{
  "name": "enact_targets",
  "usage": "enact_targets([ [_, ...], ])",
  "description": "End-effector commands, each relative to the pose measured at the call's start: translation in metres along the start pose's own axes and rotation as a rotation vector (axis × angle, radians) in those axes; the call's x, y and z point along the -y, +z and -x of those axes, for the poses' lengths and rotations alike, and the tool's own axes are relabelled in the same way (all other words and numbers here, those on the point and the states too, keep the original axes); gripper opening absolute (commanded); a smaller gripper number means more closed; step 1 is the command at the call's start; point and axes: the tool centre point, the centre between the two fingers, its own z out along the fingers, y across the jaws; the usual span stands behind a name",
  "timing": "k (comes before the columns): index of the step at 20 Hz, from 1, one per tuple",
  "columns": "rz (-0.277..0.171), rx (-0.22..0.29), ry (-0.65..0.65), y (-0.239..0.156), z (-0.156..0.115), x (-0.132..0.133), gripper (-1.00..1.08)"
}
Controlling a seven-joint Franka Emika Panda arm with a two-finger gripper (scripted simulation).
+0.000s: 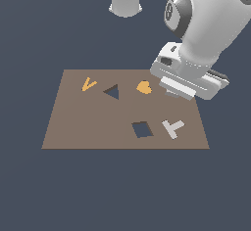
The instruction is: Insert a designated object into the corresponding slot on a board.
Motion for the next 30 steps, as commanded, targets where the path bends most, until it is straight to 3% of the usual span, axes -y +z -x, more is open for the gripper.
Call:
enact_targets([
  [1, 0.0, -0.001, 0.029, -0.001, -0.006, 0.002, -1.0],
  [8, -0.001, -0.001, 0.179, -0.002, -0.038, 0.009, -1.0],
  [14, -0.001, -0.001, 0.388, -0.005, -0.084, 0.01, -1.0],
  [22, -0.001, -0.001, 0.661, -0.008, -0.143, -0.003, -1.0],
  [30, -0.001, -0.001, 0.834, -0.01, -0.177, -0.021, -1.0],
])
